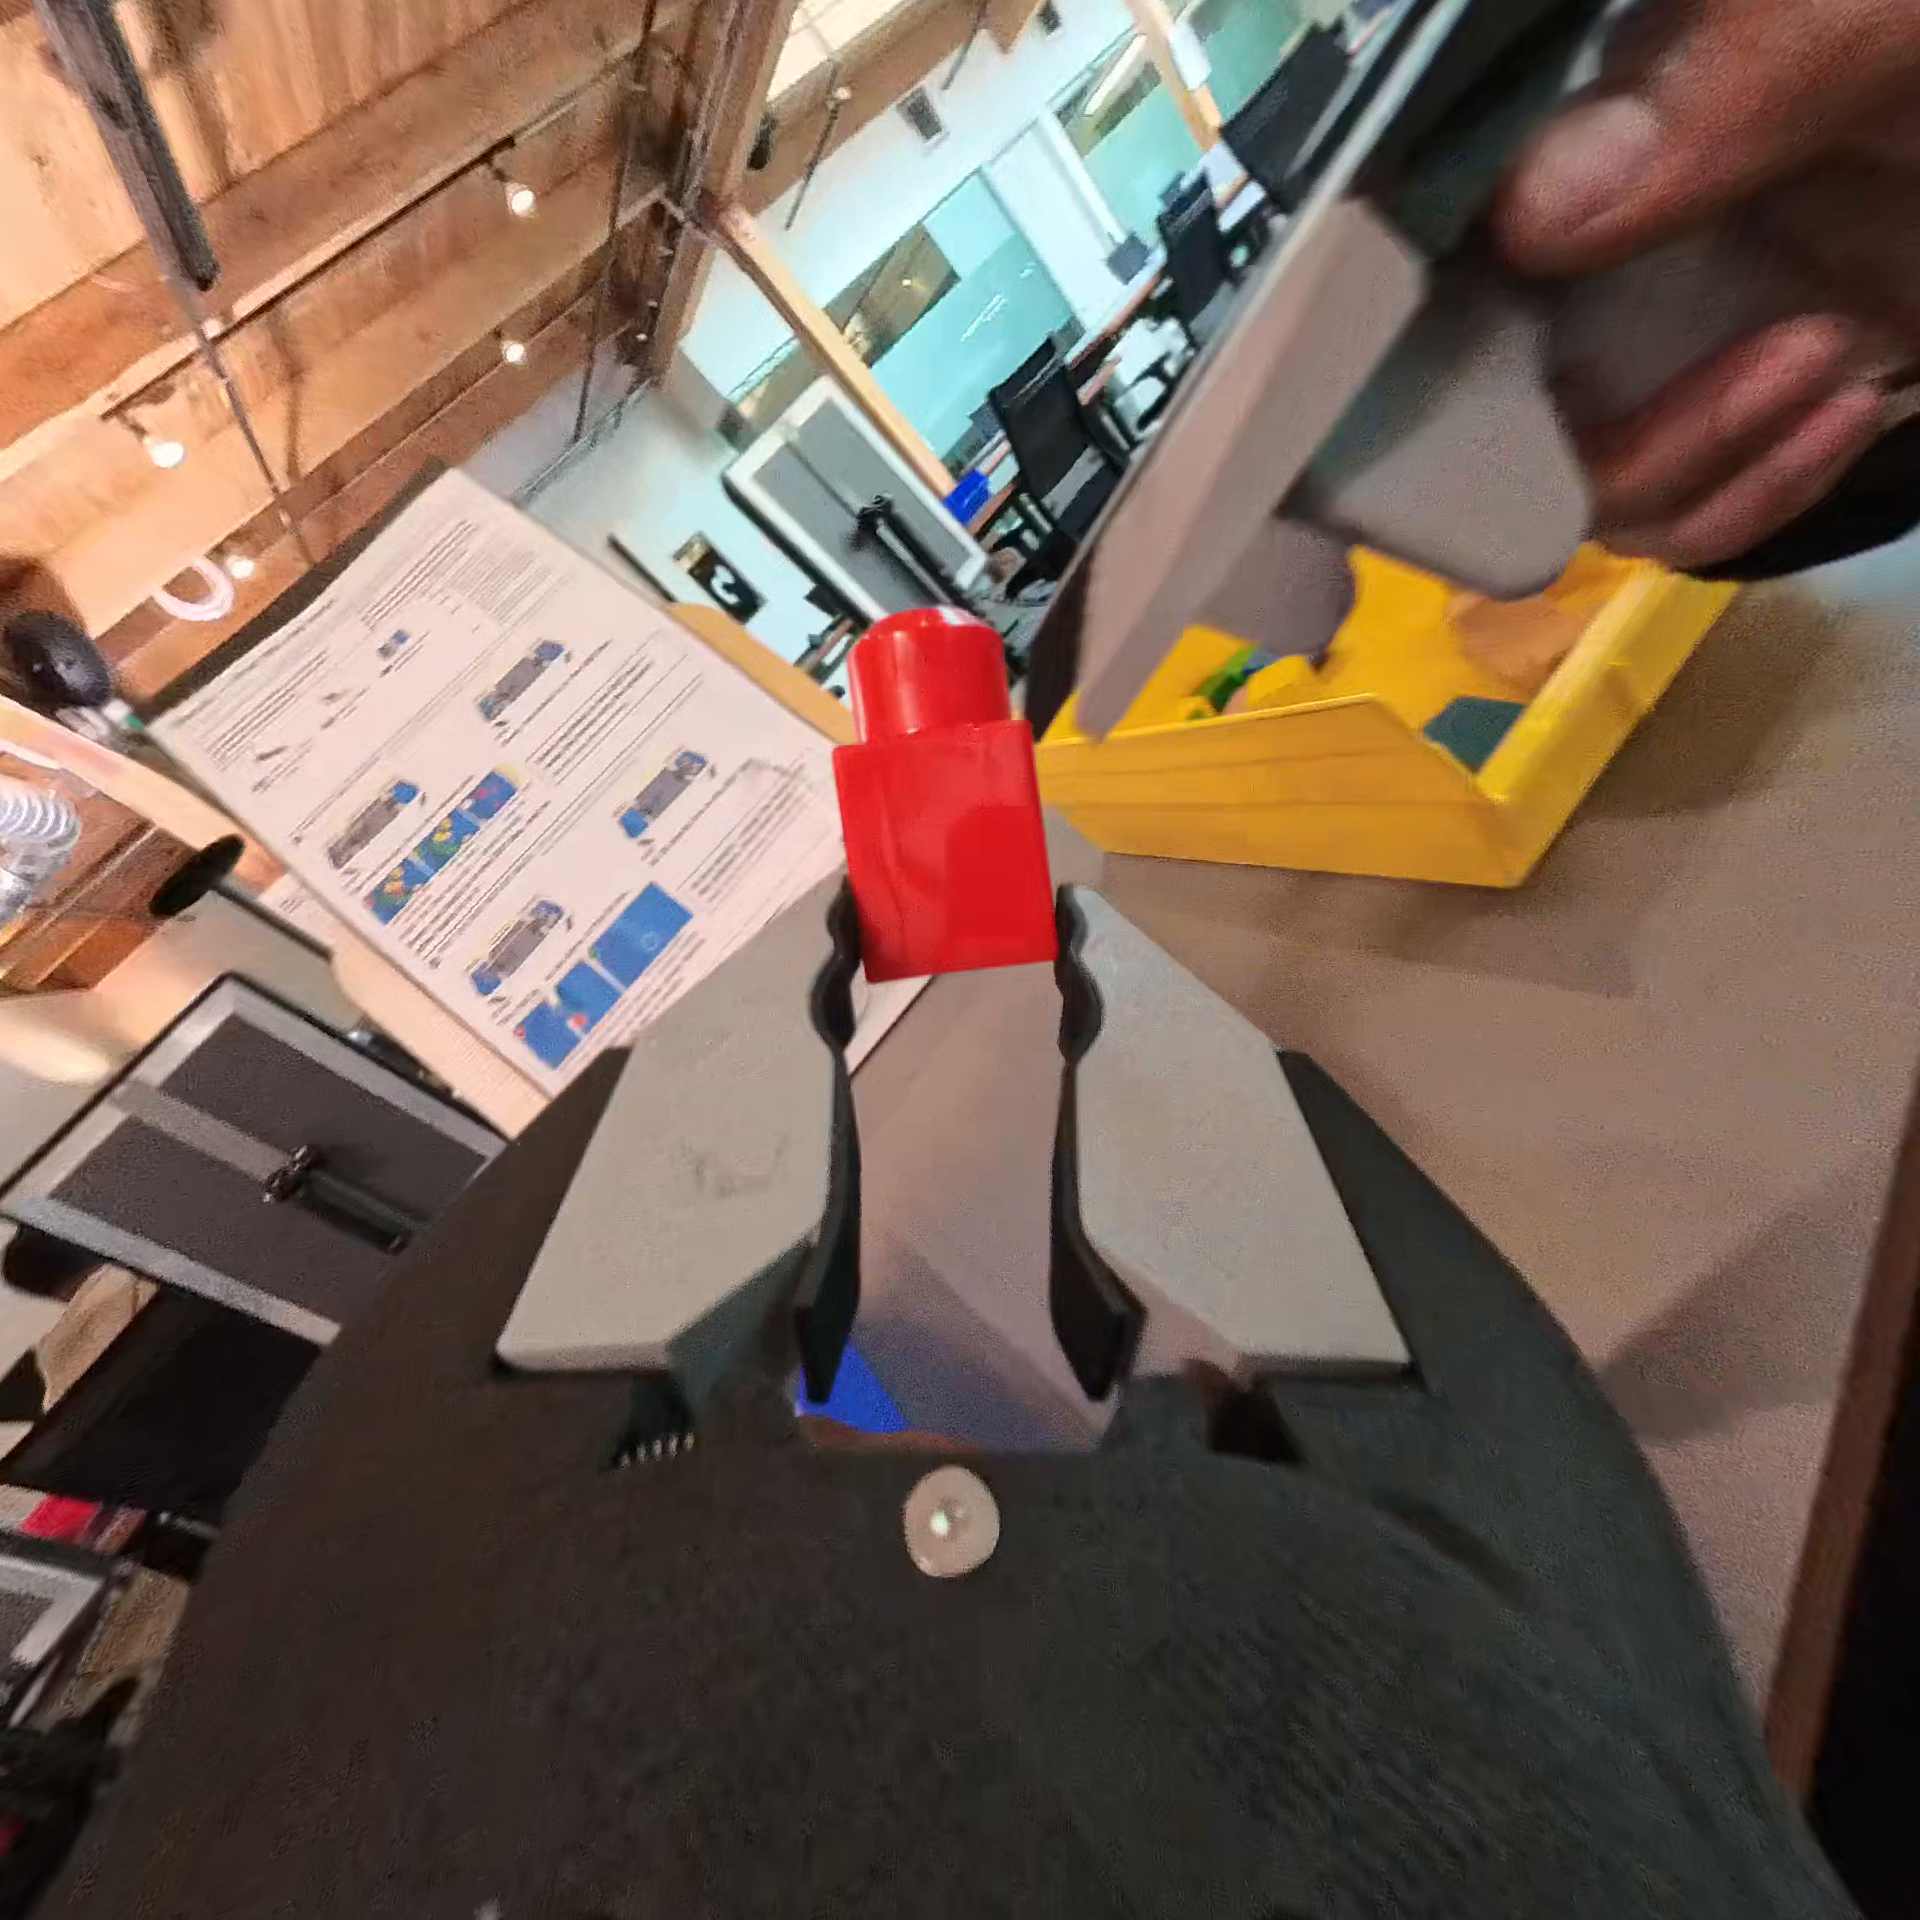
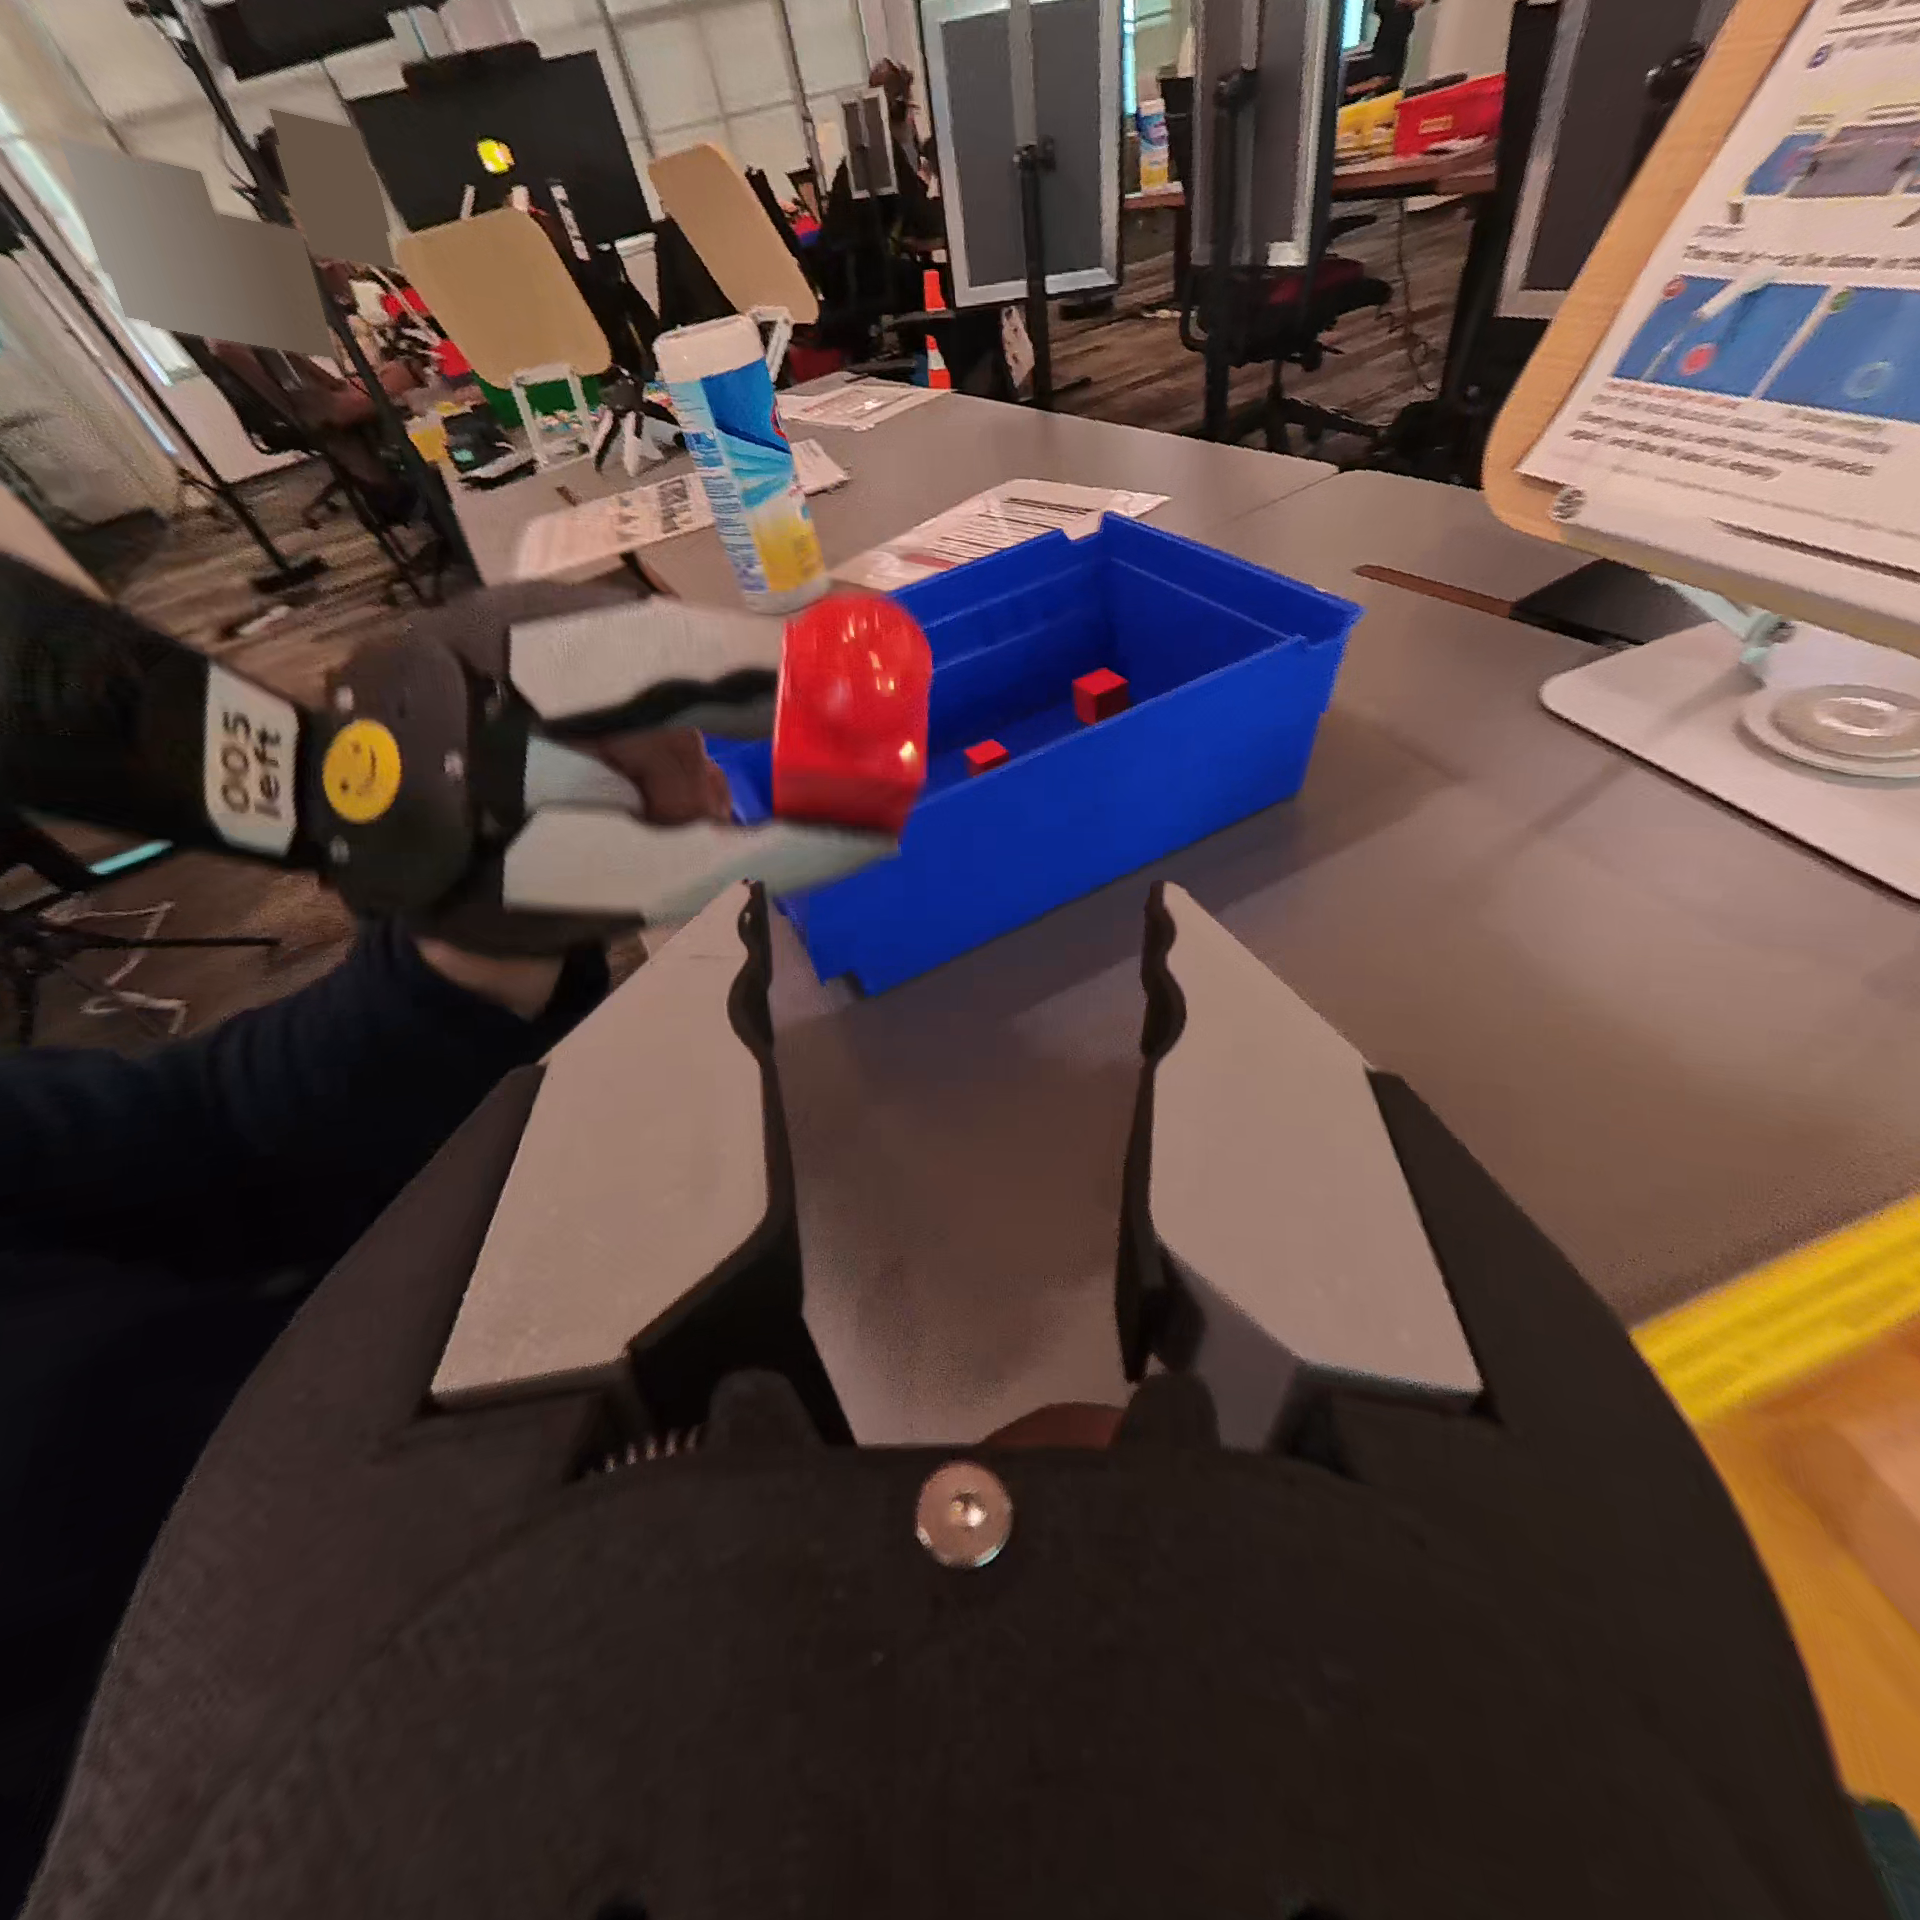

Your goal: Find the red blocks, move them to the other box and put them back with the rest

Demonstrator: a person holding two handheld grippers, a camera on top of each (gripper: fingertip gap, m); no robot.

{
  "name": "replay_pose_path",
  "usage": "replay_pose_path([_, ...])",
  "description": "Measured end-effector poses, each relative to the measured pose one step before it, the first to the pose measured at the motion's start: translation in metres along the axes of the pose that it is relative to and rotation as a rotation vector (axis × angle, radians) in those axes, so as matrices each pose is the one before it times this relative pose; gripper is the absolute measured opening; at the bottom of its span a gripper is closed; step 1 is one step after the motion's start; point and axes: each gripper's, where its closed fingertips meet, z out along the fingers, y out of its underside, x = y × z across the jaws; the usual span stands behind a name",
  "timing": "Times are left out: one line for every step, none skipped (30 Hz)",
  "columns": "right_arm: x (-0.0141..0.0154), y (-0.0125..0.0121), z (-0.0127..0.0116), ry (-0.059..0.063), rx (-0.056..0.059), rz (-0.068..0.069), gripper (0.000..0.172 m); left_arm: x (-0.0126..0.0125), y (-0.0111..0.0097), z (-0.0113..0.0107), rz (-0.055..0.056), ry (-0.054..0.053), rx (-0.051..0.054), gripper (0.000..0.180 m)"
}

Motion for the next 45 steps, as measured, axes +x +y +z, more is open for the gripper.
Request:
replay_pose_path([-0.00535, 0.00376, 0.00539, -0.0285, -0.0122, 0.0091, 0.069, 0.01495, -0.00246, 0.0029, 0.0428, 0.0274, -0.0064, 0.035])
replay_pose_path([-0.00415, 0.00535, 0.00496, -0.0236, -0.0188, 0.0052, 0.067, 0.00731, -0.00179, 0.00258, 0.0484, -0.0048, -0.0066, 0.035])
replay_pose_path([-0.00343, 0.00531, 0.00396, -0.0233, -0.0156, -0.0017, 0.056, 0.00425, -0.00157, 0.00227, 0.0284, -0.0126, -0.0019, 0.035])
replay_pose_path([-0.00069, 0.00405, 0.00243, -0.0109, -0.0091, 0.0031, 0.036, 0.00233, 0.00204, 0.00319, 0.0044, -0.012, -0.012, 0.035])
replay_pose_path([0.00341, 0.00253, 0.00053, 0.012, -0.0064, 0.009, 0.035, 0.00213, 0.0032, 0.00337, -0.0071, -0.0008, -0.012, 0.036])
replay_pose_path([0.00349, 0.00136, -0.00075, 0.0097, -0.0033, 0.0, 0.034, 0.00349, 0.00173, 0.00226, -0.0156, 0.0171, -0.0002, 0.036])
replay_pose_path([0.00234, -0.00099, -0.00179, 0.0006, 0.0118, 0.0036, 0.034, 0.00307, 0.00069, 0.00153, -0.0261, 0.0211, 0.0079, 0.037])
replay_pose_path([0.00252, -0.00354, -0.00308, 0.0005, 0.0254, 0.014, 0.034, 0.00179, 0.00133, 0.00163, -0.0339, 0.0193, 0.0036, 0.033])
replay_pose_path([0.00552, -0.00421, -0.00435, 0.0166, 0.0248, 0.0115, 0.033, 0.00061, 0.00276, 0.00057, -0.0306, 0.0179, -0.0115, 0.034])
replay_pose_path([0.00933, -0.00435, -0.00596, 0.0394, 0.0186, -0.0016, 0.034, -0.00305, 0.0032, 0.00097, -0.0304, 0.0018, -0.0231, 0.038])
replay_pose_path([0.01382, -0.00459, -0.00796, 0.0631, 0.0149, -0.015, 0.033, -0.00646, 0.00524, -0.00263, -0.0189, -0.0045, -0.0271, 0.038])
replay_pose_path([0.02019, -0.00416, -0.0099, 0.0935, 0.0102, -0.0291, 0.033, -0.01432, 0.00827, -0.00216, -0.0095, -0.0309, -0.0424, 0.038])
replay_pose_path([0.02846, -0.00304, -0.01145, 0.132, 0.005, -0.0406, 0.033, -0.02116, 0.01163, -0.00312, -0.0216, -0.0525, -0.0551, 0.037])
replay_pose_path([0.03465, 0.00009, -0.01075, 0.1546, -0.0052, -0.0419, 0.033, -0.02228, 0.01562, -0.00408, -0.042, -0.036, -0.0665, 0.037])
replay_pose_path([0.03447, 0.00604, -0.00705, 0.142, -0.0307, -0.0327, 0.033, -0.02035, 0.01824, -0.00241, -0.0679, -0.0133, -0.0709, 0.037])
replay_pose_path([0.02831, 0.01267, -0.00158, 0.1022, -0.0622, -0.0164, 0.033, -0.02014, 0.01904, -0.00109, -0.0864, -0.0034, -0.0658, 0.037])
replay_pose_path([0.01895, 0.01769, 0.0031, 0.0524, -0.0862, 0.0003, 0.033, -0.02001, 0.018, 0.0004, -0.09, -0.0063, -0.0562, 0.041])
replay_pose_path([0.00905, 0.01882, 0.0063, 0.0061, -0.0936, 0.0093, 0.034, -0.01767, 0.01731, 0.00215, -0.0778, -0.0022, -0.056, 0.044])
replay_pose_path([0.00208, 0.01637, 0.0072, -0.021, -0.0832, 0.0088, 0.045, -0.01412, 0.01526, 0.00425, -0.0563, 0.0045, -0.0528, 0.047])
replay_pose_path([-0.00024, 0.01003, 0.00597, -0.0189, -0.0524, 0.0022, 0.055, -0.01241, 0.01133, 0.00558, -0.0475, -0.0048, -0.0319, 0.051])
replay_pose_path([0.00037, 0.00254, 0.00297, -0.0004, -0.011, -0.0023, 0.058, -0.00973, 0.0094, 0.00685, -0.0418, -0.003, -0.0261, 0.05])
replay_pose_path([-0.00045, -0.00237, -0.00013, 0.0063, 0.0132, -0.0061, 0.058, -0.00585, 0.00789, 0.00805, -0.0296, 0.0051, -0.0254, 0.051])
replay_pose_path([-0.00275, -0.00445, -0.00216, -0.0026, 0.0178, -0.0087, 0.057, -0.00311, 0.00672, 0.00903, -0.0227, 0.0108, -0.0252, 0.051])
replay_pose_path([-0.00429, -0.00485, -0.00321, -0.0115, 0.0175, -0.0075, 0.057, -0.0014, 0.00742, 0.00933, -0.0191, 0.0136, -0.0363, 0.051])
replay_pose_path([-0.0043, -0.00476, -0.00363, -0.0134, 0.0183, -0.0043, 0.058, 0.00242, 0.0101, 0.00759, -0.0066, 0.0293, -0.0733, 0.051])
replay_pose_path([-0.00316, -0.0041, -0.00377, -0.0081, 0.0176, -0.0015, 0.057, 0.0011, 0.00621, 0.00528, -0.0119, 0.0173, -0.0611, 0.054])
replay_pose_path([-0.00179, -0.0031, -0.00365, -0.0023, 0.0138, -0.0021, 0.057, 0.00022, 0.00244, 0.0034, 0.0105, 0.0006, -0.0336, 0.056])
replay_pose_path([-0.00133, -0.00231, -0.00353, -0.0007, 0.0094, -0.0035, 0.057, 0.00083, 0.00183, 0.00361, 0.0336, -0.0053, -0.0331, 0.052])
replay_pose_path([-0.00139, -0.002, -0.00342, -0.0019, 0.0077, -0.0026, 0.057, 0.00015, 0.00453, 0.00487, 0.0447, -0.0121, -0.0493, 0.047])
replay_pose_path([-0.0017, -0.00252, -0.00363, -0.004, 0.0104, -0.0016, 0.058, 0.00014, 0.0052, 0.00705, 0.0333, -0.0035, -0.0576, 0.048])
replay_pose_path([-0.00243, -0.00332, -0.00389, -0.0068, 0.0134, -0.0017, 0.058, 0.00219, 0.00064, 0.00589, 0.0015, 0.0247, -0.0332, 0.045])
replay_pose_path([-0.00296, -0.00366, -0.00401, -0.0088, 0.0144, -0.0025, 0.058, 0.00031, 0.00447, 0.00708, -0.0061, 0.0201, -0.0585, 0.044])
replay_pose_path([-0.00334, -0.00372, -0.00419, -0.0079, 0.0149, -0.004, 0.058, 0.00097, 0.00715, 0.00738, 0.009, 0.018, -0.0638, 0.043])
replay_pose_path([-0.00311, -0.00346, -0.00416, -0.0057, 0.0136, -0.0065, 0.057, 0.00171, -0.00237, 0.00209, 0.0122, 0.0223, 0.0027, 0.04])
replay_pose_path([-0.00295, -0.00278, -0.00422, -0.0045, 0.011, -0.0084, 0.057, 0.00093, -0.0028, 0.00027, 0.011, 0.0089, 0.0091, 0.039])
replay_pose_path([-0.0031, -0.00268, -0.00415, -0.0063, 0.0114, -0.0073, 0.057, -0.00409, -0.00227, -0.00033, 0.0163, -0.0377, 0.0153, 0.039])
replay_pose_path([-0.00408, -0.00318, -0.0039, -0.0153, 0.0159, -0.003, 0.058, -0.00492, -0.00536, -0.0033, 0.0162, -0.0596, 0.0423, 0.039])
replay_pose_path([-0.00679, -0.00385, -0.00379, -0.0354, 0.0211, 0.0046, 0.057, -0.00362, -0.00938, -0.00758, 0.0057, -0.0458, 0.0682, 0.039])
replay_pose_path([-0.0108, -0.00484, -0.00317, -0.0629, 0.0271, 0.0154, 0.057, -0.0018, -0.01671, -0.01194, 0.0137, -0.0426, 0.1127, 0.039])
replay_pose_path([-0.01418, -0.00551, -0.00213, -0.0862, 0.0336, 0.0254, 0.057, -0.00652, -0.0232, -0.01689, 0.0256, -0.0864, 0.1464, 0.039])
replay_pose_path([-0.01567, -0.00531, -0.00032, -0.0958, 0.0334, 0.0296, 0.058, -0.0019, -0.02535, -0.0193, 0.0455, -0.0632, 0.1427, 0.039])
replay_pose_path([-0.01501, -0.00373, 0.00174, -0.0905, 0.0241, 0.0297, 0.058, 0.0088, -0.02783, -0.0194, 0.0617, -0.003, 0.141, 0.039])
replay_pose_path([-0.01332, -0.002, 0.00369, -0.078, 0.015, 0.0285, 0.059, 0.01653, -0.0311, -0.01787, 0.0759, 0.0256, 0.1473, 0.038])
replay_pose_path([-0.01244, -0.0009, 0.00547, -0.0676, 0.0095, 0.0241, 0.062, 0.02472, -0.03028, -0.0139, 0.1012, 0.0539, 0.1313, 0.038])
replay_pose_path([-0.01257, 0.00028, 0.00674, -0.0609, 0.0032, 0.0172, 0.066, 0.02297, -0.02377, -0.00694, 0.1144, 0.0286, 0.0757, 0.038])
